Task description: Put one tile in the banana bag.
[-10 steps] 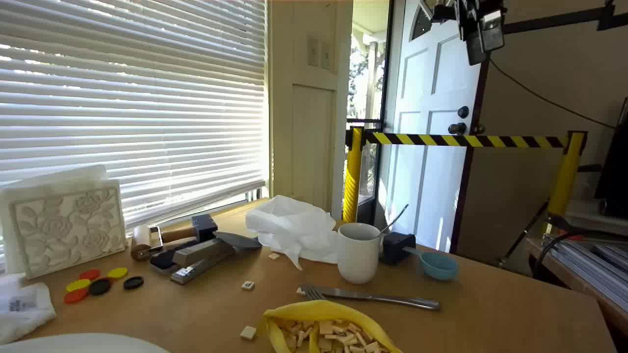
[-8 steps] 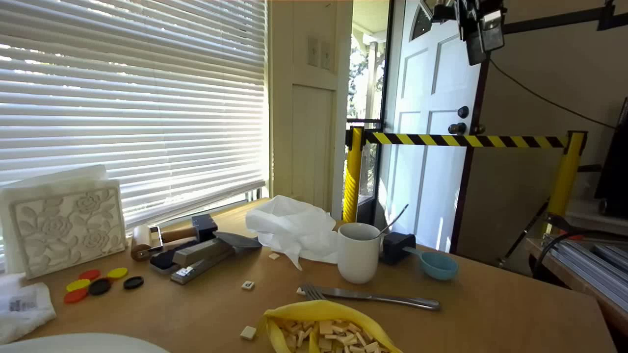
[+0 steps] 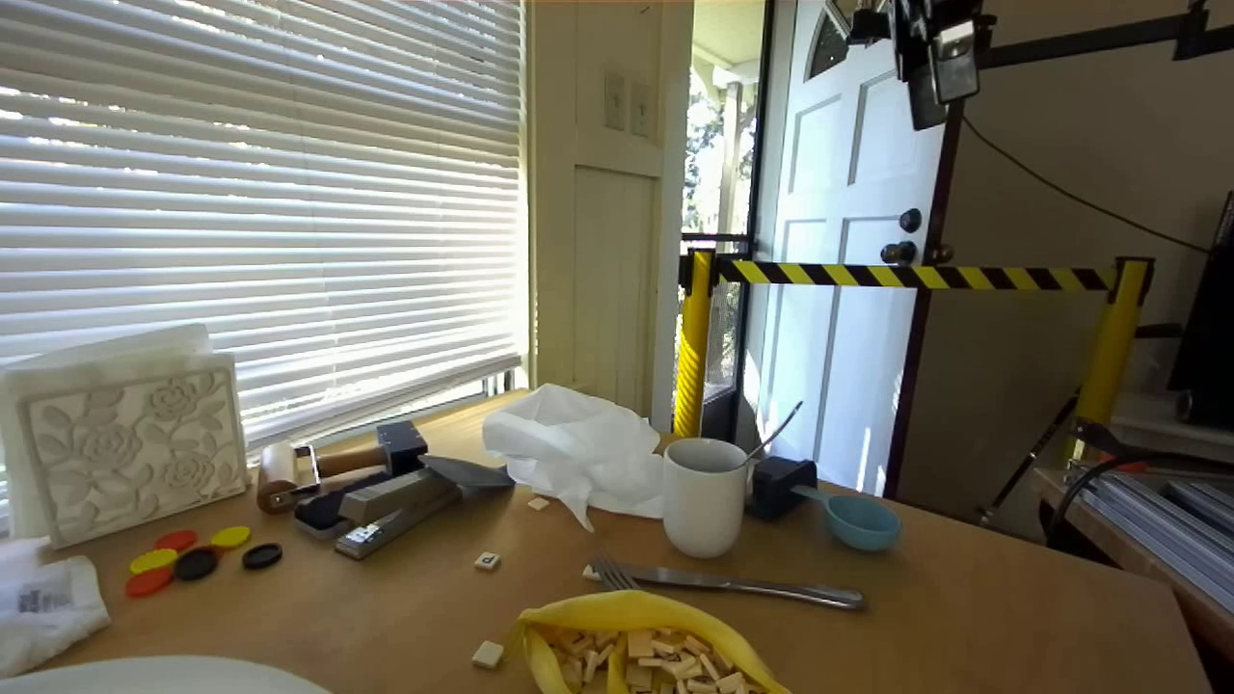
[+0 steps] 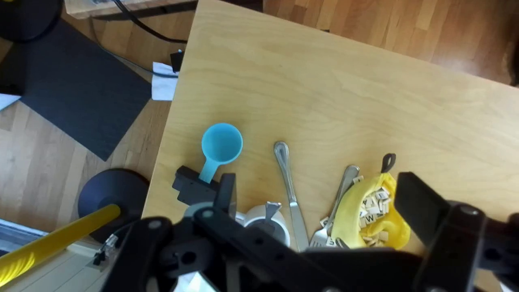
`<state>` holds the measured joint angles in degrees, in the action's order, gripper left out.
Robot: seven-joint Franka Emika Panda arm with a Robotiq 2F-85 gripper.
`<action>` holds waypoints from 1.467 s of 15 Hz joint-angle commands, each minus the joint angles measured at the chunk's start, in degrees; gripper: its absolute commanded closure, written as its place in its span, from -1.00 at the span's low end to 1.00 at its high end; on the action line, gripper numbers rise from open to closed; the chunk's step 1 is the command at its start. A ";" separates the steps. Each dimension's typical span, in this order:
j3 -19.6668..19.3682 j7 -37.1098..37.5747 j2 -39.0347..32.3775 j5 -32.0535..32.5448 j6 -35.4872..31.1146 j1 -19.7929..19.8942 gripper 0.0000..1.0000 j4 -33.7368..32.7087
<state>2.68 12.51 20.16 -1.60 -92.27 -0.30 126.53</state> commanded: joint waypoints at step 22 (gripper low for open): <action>5.71 13.15 -32.61 11.28 -33.33 -4.35 -1.00 -16.68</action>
<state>10.60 29.48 -4.42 6.71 -125.94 -2.93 116.77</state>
